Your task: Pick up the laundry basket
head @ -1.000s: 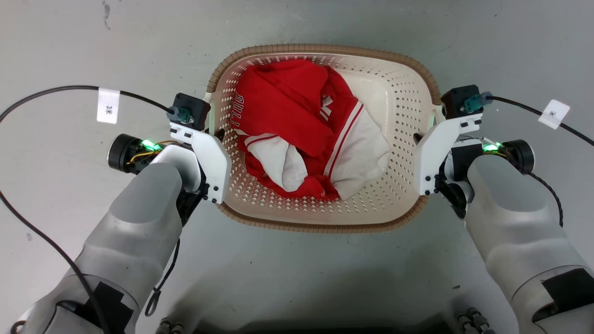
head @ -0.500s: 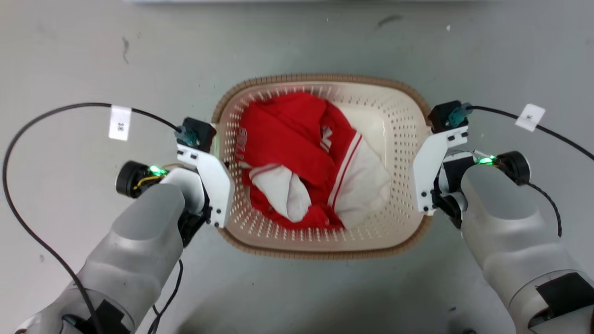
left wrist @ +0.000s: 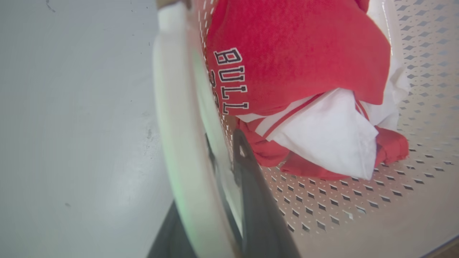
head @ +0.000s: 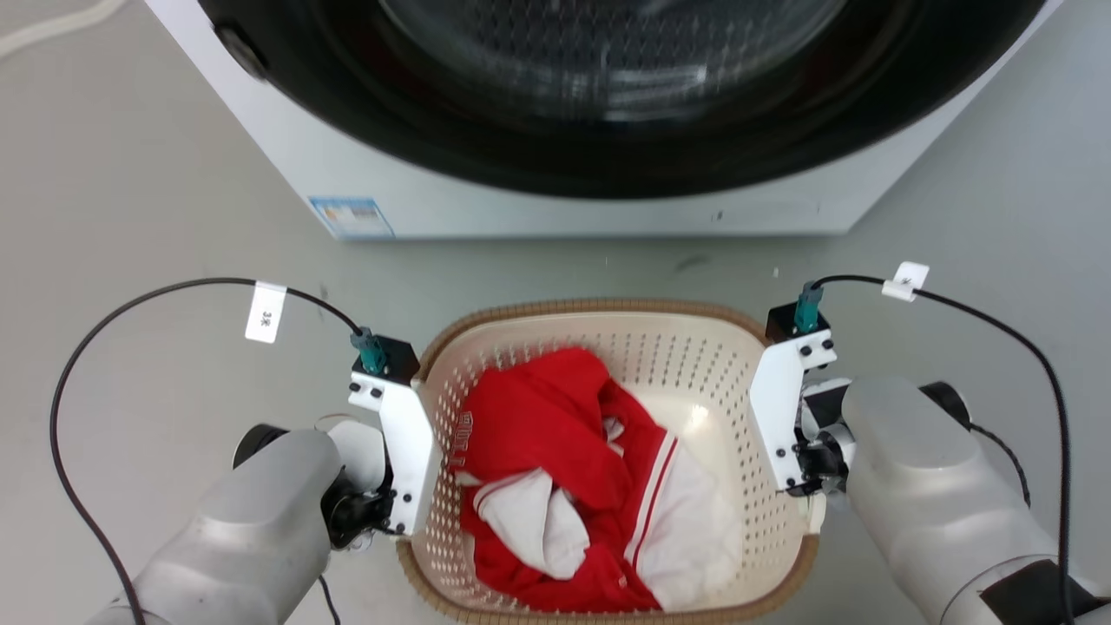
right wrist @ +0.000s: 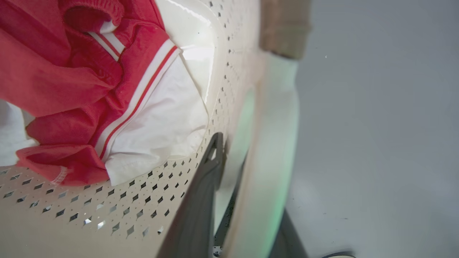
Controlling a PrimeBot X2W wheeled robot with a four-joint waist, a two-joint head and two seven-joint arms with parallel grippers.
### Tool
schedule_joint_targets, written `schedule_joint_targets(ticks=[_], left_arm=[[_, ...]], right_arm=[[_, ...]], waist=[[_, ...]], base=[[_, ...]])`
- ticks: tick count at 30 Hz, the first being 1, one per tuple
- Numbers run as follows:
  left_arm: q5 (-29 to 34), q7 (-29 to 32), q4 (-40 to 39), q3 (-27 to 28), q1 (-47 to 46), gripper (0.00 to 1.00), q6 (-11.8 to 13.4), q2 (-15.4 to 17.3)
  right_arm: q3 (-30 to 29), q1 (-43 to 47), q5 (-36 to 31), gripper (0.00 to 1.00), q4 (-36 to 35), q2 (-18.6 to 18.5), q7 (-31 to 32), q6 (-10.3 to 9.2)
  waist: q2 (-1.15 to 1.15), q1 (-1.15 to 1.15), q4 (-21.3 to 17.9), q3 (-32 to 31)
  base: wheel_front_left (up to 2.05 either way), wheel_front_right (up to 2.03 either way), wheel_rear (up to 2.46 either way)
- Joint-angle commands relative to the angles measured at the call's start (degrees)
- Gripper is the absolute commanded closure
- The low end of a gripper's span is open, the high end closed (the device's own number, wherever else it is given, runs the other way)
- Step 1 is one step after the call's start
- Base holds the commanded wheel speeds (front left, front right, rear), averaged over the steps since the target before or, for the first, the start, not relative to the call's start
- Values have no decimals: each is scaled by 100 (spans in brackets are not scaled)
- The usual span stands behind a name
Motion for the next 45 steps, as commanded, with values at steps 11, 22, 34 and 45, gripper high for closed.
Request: schedule_joint_targets(ticks=[11,22,34,45], left_arm=[[-729,965,-526,-623,222,100,-18,614],[-1108,1468,-739,-853,429,100,-18,764],[-1267,1699,-840,-942,496,100,-25,787],[-1348,1752,-802,-975,502,100,-25,814]], right_arm=[[432,507,588,100,-222,-116,1228,-2],[766,675,1008,100,-532,-110,1824,6],[874,761,1243,100,-585,-105,1986,6],[952,780,1325,100,-513,-105,1906,6]], waist=[[0,1,10,-1953],[0,1,8,-2467],[0,1,27,-2679],[0,1,21,-2697]], base=[[0,0,0],[0,0,0],[0,0,0],[0,0,0]])
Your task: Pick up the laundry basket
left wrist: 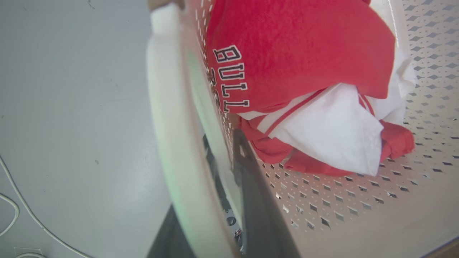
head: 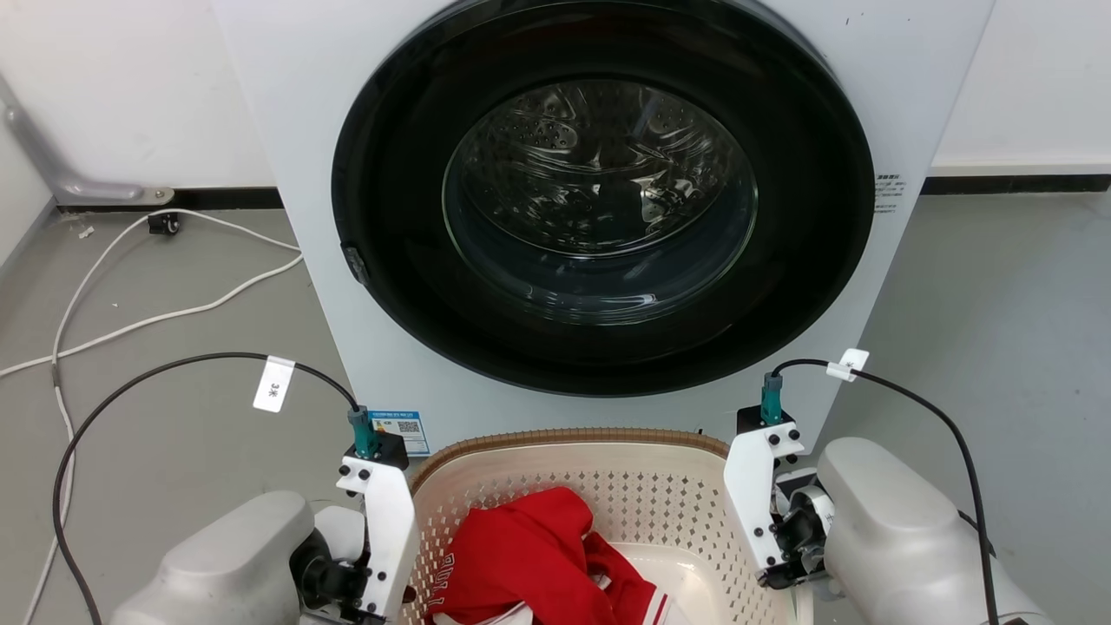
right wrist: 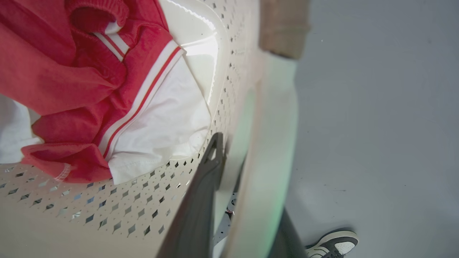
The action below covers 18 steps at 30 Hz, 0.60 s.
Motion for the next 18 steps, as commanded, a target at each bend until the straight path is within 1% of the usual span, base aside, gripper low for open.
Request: schedule_joint_targets(ticks=[1,18], left_arm=[[19,53,34,-52,71,100,-40,106],[-35,80,105,-66,-49,100,-40,71]], right_arm=[[65,39,-31,100,0,-118,-35,16],[153,-89,43,100,78,-121,-55,16]], waist=[[0,0,-6,-2],[0,0,-56,18]], base=[[0,0,0],[0,0,0]])
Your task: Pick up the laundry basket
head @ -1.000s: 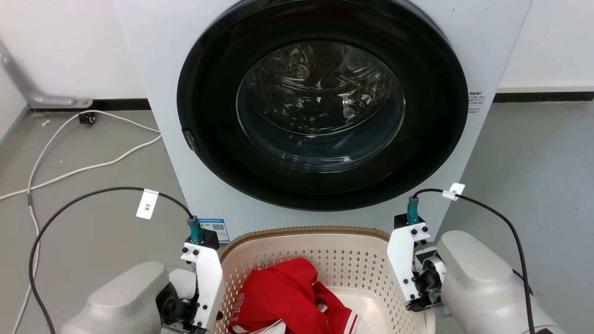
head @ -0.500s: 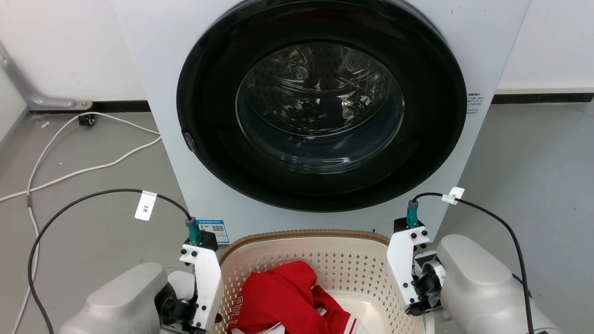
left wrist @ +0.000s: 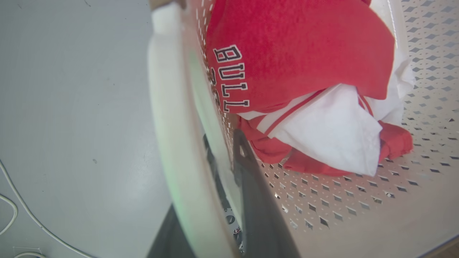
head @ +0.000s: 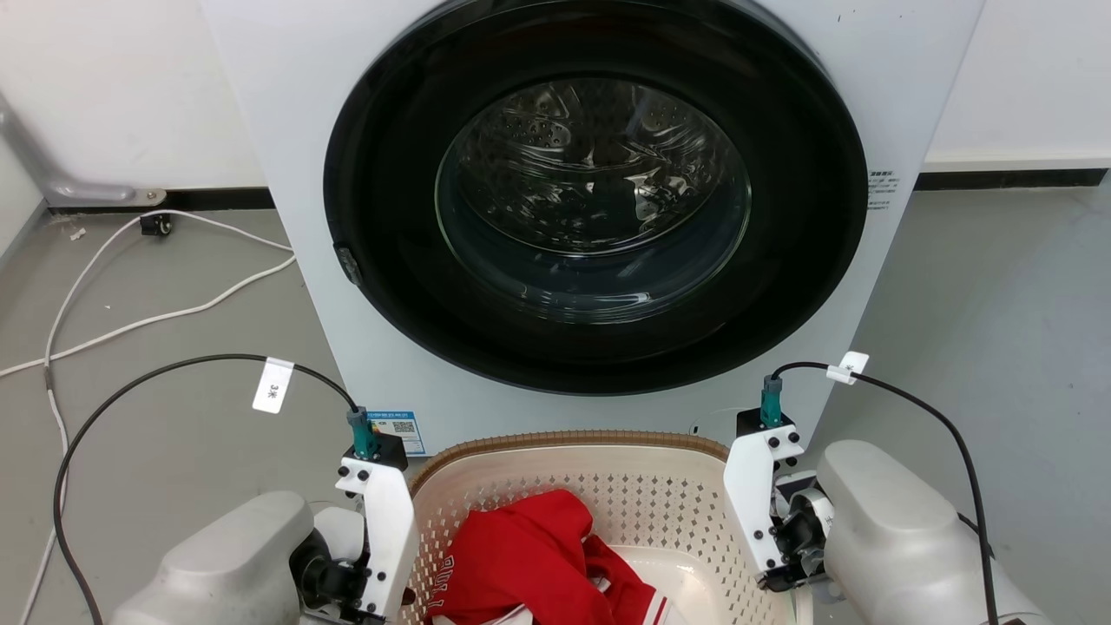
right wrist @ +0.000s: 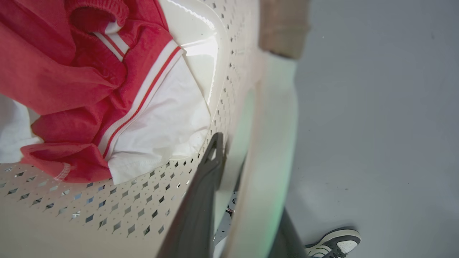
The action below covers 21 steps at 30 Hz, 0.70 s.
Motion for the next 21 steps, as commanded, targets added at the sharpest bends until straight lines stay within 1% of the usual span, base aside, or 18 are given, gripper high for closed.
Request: schedule_joint_targets(ticks=[1,21], left_arm=[[27,47,52,-45,-45,100,-40,84],[13,91,58,-55,-93,100,-40,100]], right_arm=[[60,-94,-52,100,26,-123,-1,16],[171,-186,33,100,48,-123,5,16]], waist=[[0,0,-1,-1],[0,0,-34,-32]], base=[[0,0,0],[0,0,0]])
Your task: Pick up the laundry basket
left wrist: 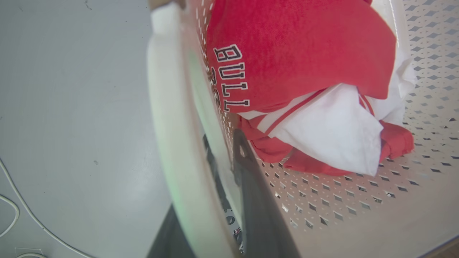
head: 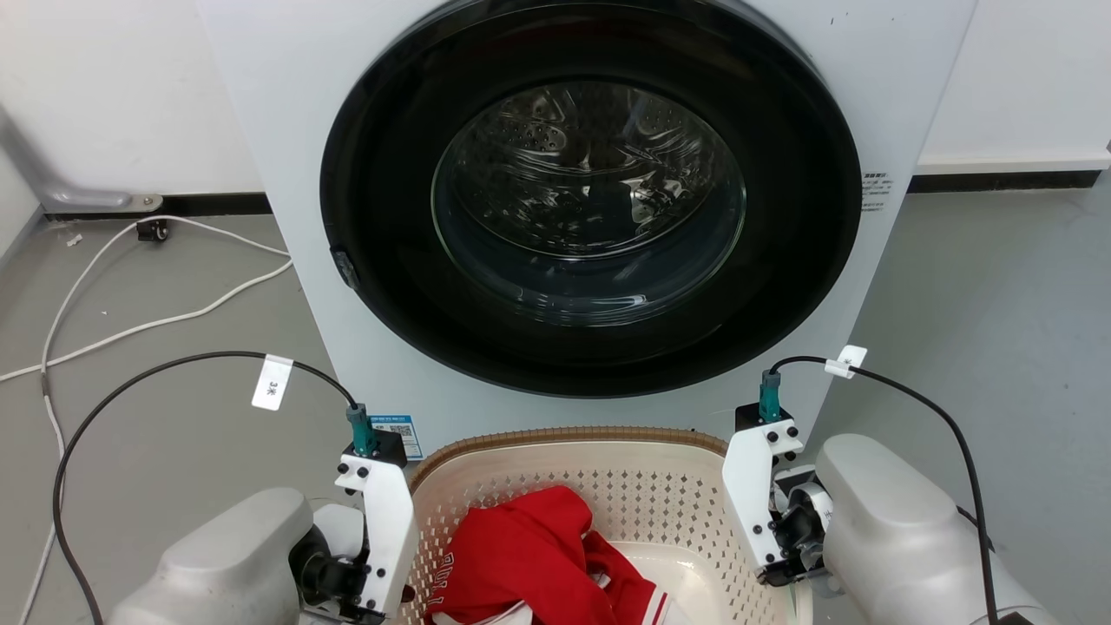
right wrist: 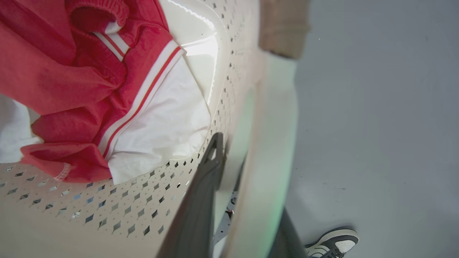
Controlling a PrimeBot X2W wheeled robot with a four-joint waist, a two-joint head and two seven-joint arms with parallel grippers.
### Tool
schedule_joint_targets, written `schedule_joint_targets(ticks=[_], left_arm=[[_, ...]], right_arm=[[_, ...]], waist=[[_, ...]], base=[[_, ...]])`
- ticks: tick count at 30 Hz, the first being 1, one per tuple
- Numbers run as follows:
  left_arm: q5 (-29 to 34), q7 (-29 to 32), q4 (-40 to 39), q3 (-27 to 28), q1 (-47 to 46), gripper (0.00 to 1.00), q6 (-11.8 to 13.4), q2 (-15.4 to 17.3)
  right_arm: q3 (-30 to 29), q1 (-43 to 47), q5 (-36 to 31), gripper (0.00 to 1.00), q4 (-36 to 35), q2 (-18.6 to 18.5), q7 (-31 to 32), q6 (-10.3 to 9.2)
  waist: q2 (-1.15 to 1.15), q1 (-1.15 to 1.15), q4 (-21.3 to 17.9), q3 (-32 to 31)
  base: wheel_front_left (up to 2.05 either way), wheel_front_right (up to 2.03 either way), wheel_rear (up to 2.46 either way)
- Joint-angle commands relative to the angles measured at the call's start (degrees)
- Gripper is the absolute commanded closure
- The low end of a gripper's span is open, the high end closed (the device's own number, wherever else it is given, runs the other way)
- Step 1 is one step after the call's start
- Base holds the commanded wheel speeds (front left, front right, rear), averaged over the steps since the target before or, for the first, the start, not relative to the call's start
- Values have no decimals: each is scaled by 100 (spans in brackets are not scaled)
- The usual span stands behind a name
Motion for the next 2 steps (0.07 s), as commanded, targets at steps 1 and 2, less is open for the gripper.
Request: schedule_joint_targets(ticks=[1,2], left_arm=[[45,69,36,-47,-62,100,-40,109],[44,72,37,-47,-69,100,-40,108]], right_arm=[[55,-102,-46,100,4,-123,-8,16],[60,-108,-42,100,-1,-123,-8,16]], waist=[[0,0,-4,1],[0,0,-7,3]], base=[[0,0,0],[0,0,0]])
